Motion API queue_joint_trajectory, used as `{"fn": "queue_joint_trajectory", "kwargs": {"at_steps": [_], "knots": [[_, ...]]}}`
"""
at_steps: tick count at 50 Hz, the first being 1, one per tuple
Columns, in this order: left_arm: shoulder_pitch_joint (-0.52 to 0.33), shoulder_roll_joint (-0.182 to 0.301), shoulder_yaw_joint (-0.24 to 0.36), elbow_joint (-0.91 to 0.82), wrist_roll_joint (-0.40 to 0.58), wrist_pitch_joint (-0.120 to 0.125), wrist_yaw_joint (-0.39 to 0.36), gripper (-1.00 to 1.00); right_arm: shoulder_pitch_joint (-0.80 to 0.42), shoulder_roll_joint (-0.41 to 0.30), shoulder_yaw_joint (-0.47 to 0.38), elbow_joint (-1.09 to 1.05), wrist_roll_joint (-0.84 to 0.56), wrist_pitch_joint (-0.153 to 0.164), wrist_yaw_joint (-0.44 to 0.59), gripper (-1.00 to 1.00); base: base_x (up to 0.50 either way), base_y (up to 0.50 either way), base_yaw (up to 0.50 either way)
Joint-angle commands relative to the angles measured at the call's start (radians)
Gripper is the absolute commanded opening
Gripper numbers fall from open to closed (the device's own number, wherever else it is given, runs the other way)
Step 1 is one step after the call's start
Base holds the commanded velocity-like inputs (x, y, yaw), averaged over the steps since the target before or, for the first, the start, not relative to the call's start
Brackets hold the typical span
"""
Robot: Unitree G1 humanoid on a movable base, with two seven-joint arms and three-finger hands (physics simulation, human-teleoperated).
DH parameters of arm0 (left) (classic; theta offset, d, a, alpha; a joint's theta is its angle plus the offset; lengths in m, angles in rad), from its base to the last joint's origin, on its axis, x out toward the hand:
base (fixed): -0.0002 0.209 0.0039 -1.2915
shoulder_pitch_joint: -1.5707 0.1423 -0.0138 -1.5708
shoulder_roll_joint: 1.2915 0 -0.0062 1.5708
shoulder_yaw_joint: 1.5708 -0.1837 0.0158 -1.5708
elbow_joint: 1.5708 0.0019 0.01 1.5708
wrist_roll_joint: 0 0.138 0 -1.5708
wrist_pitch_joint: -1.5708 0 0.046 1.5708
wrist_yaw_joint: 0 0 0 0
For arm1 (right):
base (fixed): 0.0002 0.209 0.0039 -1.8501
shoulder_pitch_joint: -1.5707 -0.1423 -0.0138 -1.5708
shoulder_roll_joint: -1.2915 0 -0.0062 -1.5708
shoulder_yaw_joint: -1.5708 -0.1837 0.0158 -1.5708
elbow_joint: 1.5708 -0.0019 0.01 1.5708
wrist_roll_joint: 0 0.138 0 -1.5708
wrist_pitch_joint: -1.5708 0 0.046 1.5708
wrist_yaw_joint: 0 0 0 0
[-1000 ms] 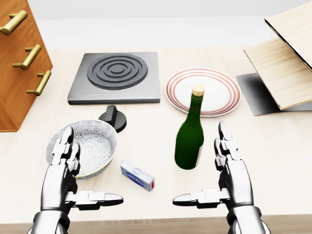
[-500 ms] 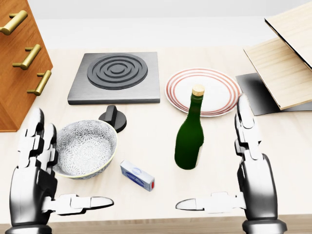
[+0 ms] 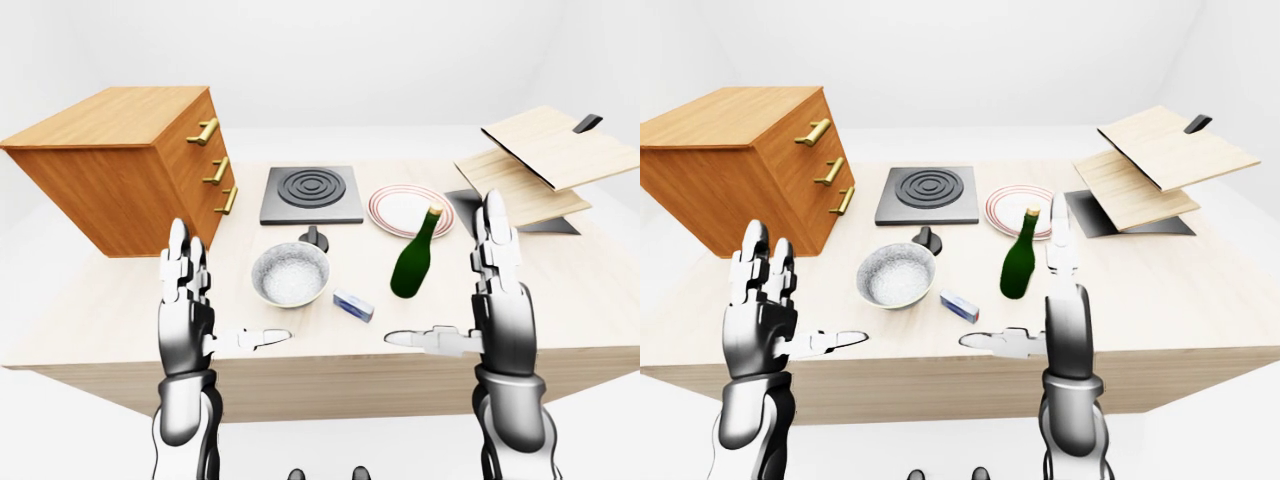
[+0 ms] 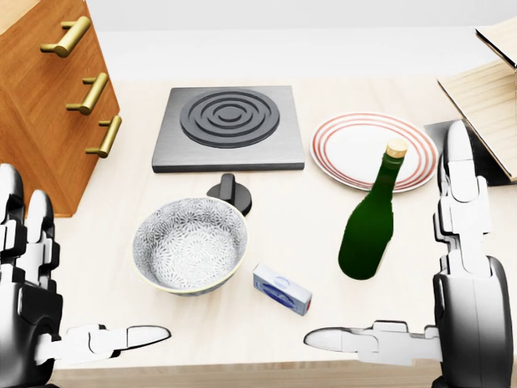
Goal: Put the bowl on the top of the cabinet.
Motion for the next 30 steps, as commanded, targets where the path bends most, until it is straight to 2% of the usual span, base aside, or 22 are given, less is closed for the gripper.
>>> {"fn": "queue_joint_trajectory", "kwargs": {"at_steps": [1,30], "knots": [[0.005,0.001,0.001,-0.017,0.001,0.000,0.003,1.00,0.008,0.002,0.002,-0.028,-0.016,0.000,-0.002,1.00,0.00,0.43,0.00],[0.004,0.001,-0.002,-0.006,0.002,0.000,-0.001,1.00,0.005,-0.002,0.005,0.011,-0.006,0.000,0.001,1.00,0.00,0.43,0.00]]}}
